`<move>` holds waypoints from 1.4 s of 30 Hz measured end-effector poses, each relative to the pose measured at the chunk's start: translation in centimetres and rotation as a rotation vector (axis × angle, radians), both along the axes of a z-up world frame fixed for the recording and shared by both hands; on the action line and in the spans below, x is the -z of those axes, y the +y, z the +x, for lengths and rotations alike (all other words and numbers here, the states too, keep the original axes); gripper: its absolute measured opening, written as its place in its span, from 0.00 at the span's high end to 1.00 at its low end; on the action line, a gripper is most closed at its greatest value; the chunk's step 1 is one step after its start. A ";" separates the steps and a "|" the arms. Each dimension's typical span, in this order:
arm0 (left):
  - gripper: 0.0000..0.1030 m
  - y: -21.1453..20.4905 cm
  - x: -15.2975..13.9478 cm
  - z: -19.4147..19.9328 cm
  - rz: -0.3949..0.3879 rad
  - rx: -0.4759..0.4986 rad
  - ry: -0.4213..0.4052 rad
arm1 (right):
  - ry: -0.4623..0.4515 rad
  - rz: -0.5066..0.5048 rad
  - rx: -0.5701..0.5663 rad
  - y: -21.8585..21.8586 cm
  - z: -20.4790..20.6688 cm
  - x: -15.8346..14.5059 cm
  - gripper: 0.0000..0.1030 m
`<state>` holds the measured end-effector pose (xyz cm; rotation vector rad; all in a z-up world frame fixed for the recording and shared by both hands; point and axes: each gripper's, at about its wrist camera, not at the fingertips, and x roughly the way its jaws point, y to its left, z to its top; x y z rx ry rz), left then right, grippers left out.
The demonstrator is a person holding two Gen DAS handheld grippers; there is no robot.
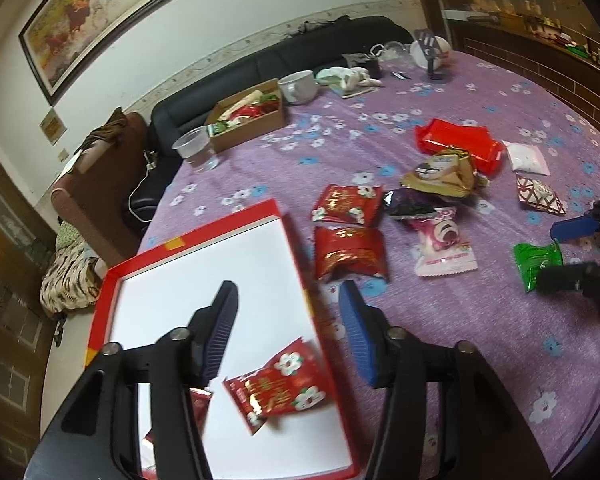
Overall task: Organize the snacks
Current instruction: 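Grasp the pink Lotso packet with the left gripper while the right gripper grasps the green packet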
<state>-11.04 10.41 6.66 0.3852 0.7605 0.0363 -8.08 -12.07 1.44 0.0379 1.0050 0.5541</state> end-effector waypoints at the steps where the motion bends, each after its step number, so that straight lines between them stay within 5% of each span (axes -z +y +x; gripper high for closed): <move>1: 0.48 -0.1 0.1 0.1 0.003 0.006 0.004 | -0.005 -0.022 -0.013 0.4 -0.2 0.0 0.21; 9: 0.48 -1.1 0.5 1.0 -0.056 0.064 0.064 | -0.127 -0.266 -0.102 3.7 -1.6 0.5 0.22; 12: 0.48 -2.2 0.5 1.4 -0.100 0.112 0.096 | -0.128 -0.261 -0.111 3.7 -1.8 0.3 0.37; 18: 0.45 -5.0 1.7 3.1 -0.167 0.172 0.185 | -0.137 -0.232 -0.074 2.7 -2.1 0.3 0.47; 29: 0.45 -7.9 5.2 7.5 -0.259 0.145 0.326 | -0.124 -0.149 -0.022 1.2 -2.0 0.1 0.47; 32: 0.45 -7.8 5.4 7.9 -0.294 0.139 0.313 | -0.111 -0.105 -0.019 0.6 -1.8 0.2 0.47; 35: 0.59 -7.5 5.3 8.1 -0.298 0.139 0.296 | -0.106 -0.085 -0.017 0.4 -1.7 0.1 0.47; 42: 0.62 -7.3 5.2 7.8 -0.308 0.164 0.280 | -0.107 -0.082 -0.007 0.3 -1.7 0.0 0.47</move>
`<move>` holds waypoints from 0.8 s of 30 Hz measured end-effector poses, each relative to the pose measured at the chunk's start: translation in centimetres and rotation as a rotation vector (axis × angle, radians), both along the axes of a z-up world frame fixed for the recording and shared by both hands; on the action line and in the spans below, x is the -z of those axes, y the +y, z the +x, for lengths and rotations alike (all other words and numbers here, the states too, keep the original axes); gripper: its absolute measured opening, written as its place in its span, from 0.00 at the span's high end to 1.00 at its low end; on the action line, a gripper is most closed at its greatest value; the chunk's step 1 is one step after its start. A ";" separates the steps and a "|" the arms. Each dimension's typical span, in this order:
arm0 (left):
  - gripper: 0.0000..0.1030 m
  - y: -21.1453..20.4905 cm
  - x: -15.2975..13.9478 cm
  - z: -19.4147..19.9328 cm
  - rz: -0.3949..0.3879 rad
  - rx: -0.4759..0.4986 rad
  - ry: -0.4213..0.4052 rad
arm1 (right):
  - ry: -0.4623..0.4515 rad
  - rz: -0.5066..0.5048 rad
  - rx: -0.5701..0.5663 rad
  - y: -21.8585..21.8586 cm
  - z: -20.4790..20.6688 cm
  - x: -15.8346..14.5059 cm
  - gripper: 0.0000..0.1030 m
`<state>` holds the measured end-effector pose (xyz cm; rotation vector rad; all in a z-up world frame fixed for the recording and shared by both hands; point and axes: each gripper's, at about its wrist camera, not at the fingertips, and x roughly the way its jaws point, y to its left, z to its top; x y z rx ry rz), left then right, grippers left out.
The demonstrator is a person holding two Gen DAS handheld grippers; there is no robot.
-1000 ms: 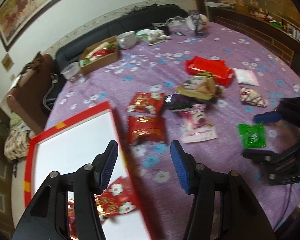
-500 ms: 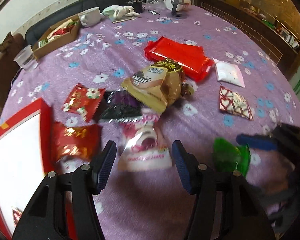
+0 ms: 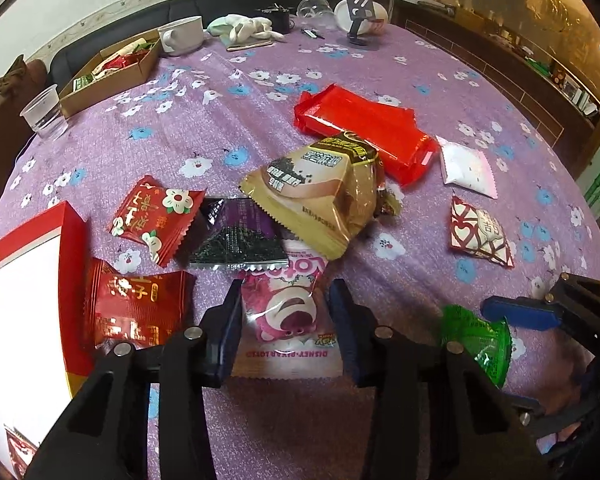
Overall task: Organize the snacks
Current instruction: 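Grasp the pink Lotso packet with the left gripper while the right gripper grasps the green packet, then place the Lotso packet in the tray with the left gripper while the right drops the green packet there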
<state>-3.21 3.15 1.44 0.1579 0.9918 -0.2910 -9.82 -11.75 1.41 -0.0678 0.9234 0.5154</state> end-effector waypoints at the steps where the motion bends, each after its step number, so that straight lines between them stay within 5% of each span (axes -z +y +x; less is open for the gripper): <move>1: 0.62 0.1 0.0 -0.2 -0.007 0.001 0.002 | -0.002 -0.003 0.002 0.0 0.0 0.0 0.48; 10: 0.62 1.5 -1.3 -3.5 -0.042 0.038 -0.014 | 0.027 0.019 0.018 -0.1 -0.2 -0.3 0.56; 24: 0.62 3.4 -3.3 -9.0 -0.070 0.050 -0.072 | 0.070 0.079 0.042 0.5 -1.4 -1.1 0.56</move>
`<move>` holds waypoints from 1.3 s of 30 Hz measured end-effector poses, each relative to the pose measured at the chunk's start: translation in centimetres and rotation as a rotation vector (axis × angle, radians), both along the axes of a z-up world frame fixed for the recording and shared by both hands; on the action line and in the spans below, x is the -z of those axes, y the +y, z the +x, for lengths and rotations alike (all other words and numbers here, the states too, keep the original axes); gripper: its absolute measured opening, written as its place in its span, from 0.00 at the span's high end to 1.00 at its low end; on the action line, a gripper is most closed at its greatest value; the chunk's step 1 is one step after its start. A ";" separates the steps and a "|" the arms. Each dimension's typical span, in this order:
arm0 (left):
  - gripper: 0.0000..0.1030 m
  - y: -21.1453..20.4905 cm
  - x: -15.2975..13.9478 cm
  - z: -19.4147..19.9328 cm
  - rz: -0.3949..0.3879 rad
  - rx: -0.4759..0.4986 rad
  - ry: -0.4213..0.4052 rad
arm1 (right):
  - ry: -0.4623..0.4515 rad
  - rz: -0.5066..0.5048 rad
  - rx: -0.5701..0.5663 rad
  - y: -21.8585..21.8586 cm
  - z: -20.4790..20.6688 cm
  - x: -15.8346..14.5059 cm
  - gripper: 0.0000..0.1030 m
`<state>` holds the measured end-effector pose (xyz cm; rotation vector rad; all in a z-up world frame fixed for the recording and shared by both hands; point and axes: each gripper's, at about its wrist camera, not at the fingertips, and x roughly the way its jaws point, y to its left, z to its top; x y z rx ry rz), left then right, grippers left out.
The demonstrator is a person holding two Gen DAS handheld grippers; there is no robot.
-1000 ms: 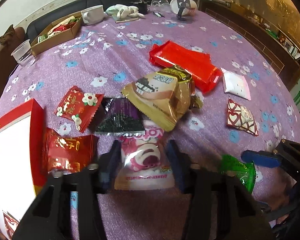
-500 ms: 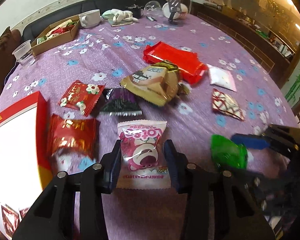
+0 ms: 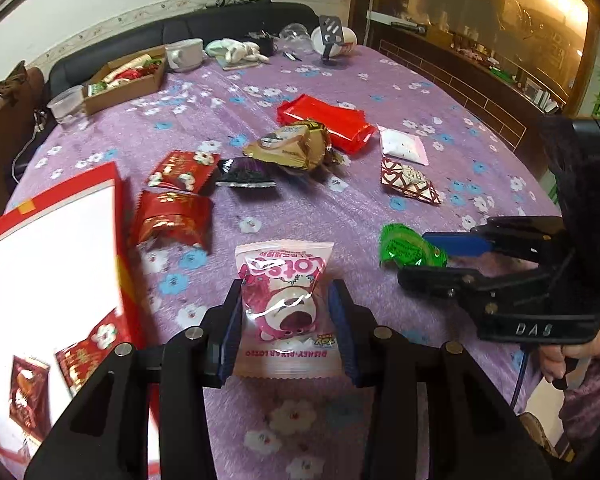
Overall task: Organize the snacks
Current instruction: 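Place the Lotso packet in the tray with the left gripper while the right drops the green packet there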
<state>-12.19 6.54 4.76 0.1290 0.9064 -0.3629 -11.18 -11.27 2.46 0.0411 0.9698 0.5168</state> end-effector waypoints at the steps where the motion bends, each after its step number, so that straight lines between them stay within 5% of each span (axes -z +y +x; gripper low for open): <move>1: 0.62 0.2 -0.2 -0.3 -0.003 -0.004 -0.008 | 0.001 0.012 -0.003 0.2 -0.1 -0.2 0.57; 23: 0.62 10.1 -1.8 -3.1 -0.013 -0.245 -0.126 | -0.021 0.184 -0.121 11.2 0.6 -3.5 0.57; 39: 0.62 17.0 0.0 -4.2 -0.047 -0.389 -0.103 | 0.061 0.272 -0.207 19.2 0.8 -1.4 0.57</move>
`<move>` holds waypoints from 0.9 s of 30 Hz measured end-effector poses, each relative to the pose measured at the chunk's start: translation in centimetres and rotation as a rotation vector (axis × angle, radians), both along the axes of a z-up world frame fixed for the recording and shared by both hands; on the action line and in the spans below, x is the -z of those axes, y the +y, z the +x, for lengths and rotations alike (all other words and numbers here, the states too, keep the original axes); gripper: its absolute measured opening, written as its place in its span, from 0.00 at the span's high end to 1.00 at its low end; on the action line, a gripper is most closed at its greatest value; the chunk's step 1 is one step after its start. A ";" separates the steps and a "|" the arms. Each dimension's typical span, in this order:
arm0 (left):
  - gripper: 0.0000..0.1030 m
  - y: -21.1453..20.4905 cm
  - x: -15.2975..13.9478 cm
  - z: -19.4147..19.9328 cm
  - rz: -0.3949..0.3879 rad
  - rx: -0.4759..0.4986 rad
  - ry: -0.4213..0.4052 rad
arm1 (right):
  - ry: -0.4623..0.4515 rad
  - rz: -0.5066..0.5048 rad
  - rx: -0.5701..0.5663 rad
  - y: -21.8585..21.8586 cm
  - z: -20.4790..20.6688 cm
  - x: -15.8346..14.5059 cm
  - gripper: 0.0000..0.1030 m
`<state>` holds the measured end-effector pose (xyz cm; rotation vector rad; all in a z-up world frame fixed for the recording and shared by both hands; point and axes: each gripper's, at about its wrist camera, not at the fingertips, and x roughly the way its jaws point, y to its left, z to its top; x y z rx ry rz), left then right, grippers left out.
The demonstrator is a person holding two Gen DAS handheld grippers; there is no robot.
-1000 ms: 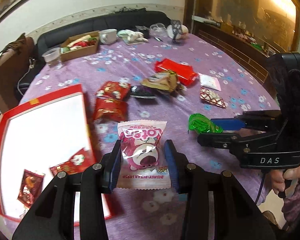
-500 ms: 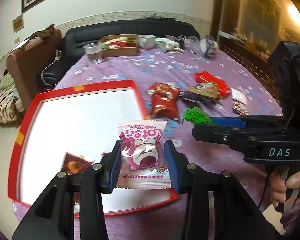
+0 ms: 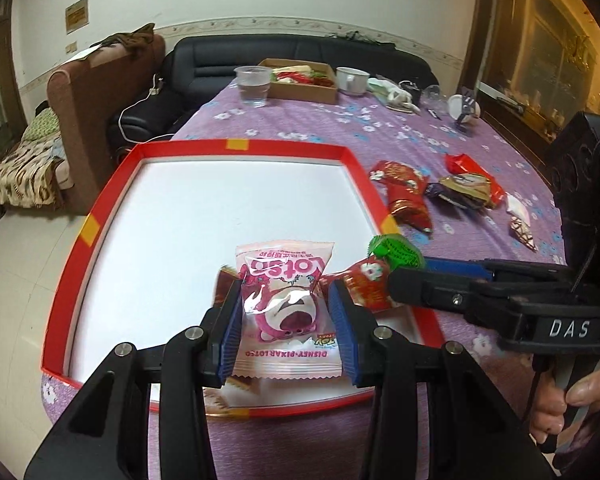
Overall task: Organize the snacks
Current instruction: 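Place the Lotso packet in the tray with the left gripper while the right drops the green packet there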
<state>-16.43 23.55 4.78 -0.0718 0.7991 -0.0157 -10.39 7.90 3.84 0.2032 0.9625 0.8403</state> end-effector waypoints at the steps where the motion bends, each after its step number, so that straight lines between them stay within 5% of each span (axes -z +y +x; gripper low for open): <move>1: 0.62 0.3 0.1 -0.1 -0.002 -0.005 0.002 | 0.001 -0.002 -0.005 0.3 0.0 0.1 0.57; 14: 0.61 2.5 1.1 -0.1 -0.006 -0.050 0.021 | 0.026 -0.046 -0.017 3.1 0.6 1.6 0.57; 27: 0.51 3.3 2.8 1.2 0.018 -0.115 0.043 | -0.054 -0.105 -0.002 3.9 0.8 1.8 0.51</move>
